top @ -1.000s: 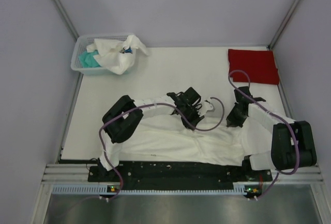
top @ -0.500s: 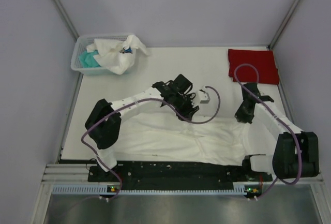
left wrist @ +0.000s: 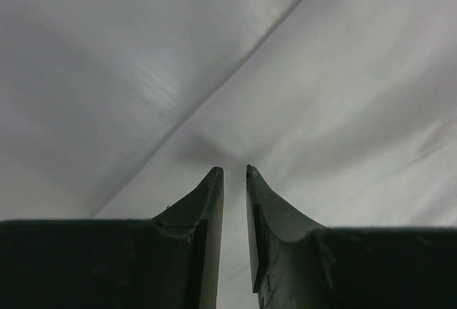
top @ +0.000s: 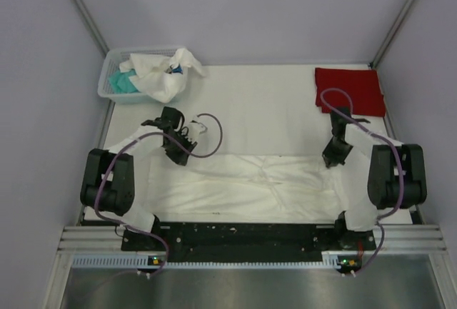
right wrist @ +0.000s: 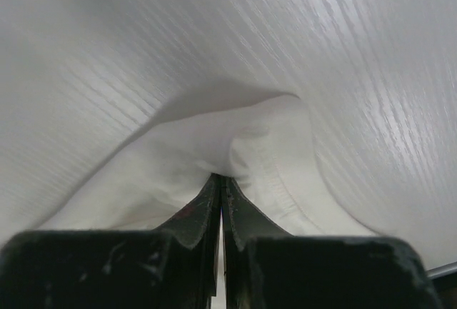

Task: Fold and stack the t-shirts
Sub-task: Rotate the tshirt 85 degrees

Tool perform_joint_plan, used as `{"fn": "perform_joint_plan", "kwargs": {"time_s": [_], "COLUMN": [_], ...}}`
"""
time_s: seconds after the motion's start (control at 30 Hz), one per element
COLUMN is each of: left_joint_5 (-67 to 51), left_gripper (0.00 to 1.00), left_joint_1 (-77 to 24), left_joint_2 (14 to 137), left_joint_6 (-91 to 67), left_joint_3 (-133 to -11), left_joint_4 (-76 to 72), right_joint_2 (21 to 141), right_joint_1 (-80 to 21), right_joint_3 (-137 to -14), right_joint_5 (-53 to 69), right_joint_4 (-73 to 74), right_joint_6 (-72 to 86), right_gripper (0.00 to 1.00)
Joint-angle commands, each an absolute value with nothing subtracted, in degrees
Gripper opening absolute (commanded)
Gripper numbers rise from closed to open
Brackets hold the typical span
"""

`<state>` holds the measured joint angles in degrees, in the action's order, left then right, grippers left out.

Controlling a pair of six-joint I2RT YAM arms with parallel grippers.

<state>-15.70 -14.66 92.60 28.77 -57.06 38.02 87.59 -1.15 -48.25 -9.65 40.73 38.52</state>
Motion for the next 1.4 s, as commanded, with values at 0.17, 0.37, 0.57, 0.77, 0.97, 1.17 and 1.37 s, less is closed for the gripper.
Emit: {"fn": "perform_joint_plan", "kwargs": {"time_s": [0.17,0.37,0.57,0.77,0.97,1.17,1.37], "left_joint_5": [-3.6,-8.9,-14.6,-12.0,-10.1,-10.5,-16.3], "left_gripper": [0.24,0.26,0.29,0.29,0.28,0.28,0.29], "left_joint_1": [-0.7,1.9,2.5,2.5,2.4,1.7,-6.0], "left_joint_2": [80.5,70.3,68.5,77.4,87.0,87.5,85.3], "left_joint_6": [37.4,43.8,44.5,41.8,42.7,46.6,49.4], "left_joint_3": [-41.1,-37.1,-44.7,-51.3,-52.8,-47.3,-40.2], "left_joint_4": [31.3,40.1,49.0,44.2,40.0,40.2,46.7], "right_joint_2": [114.4,129.4,123.9,108.1,102.5,111.5,130.0], "right_joint_1": [-8.9,-12.4,-12.3,-12.3,-12.1,-11.2,-8.7], "right_joint_3": [-79.6,-110.6,-115.9,-93.5,-73.2,-76.0,-101.0], "right_joint_5": [-4.7,-2.1,-7.6,-12.4,-7.9,-8.0,-1.1], "right_joint_4": [34.4,41.8,44.6,43.9,37.5,36.4,40.4], "right_joint_6": [36.2,35.6,28.5,27.9,32.1,31.6,30.5], "right_gripper": [0.0,0.0,0.0,0.0,0.0,0.0,0.0]}}
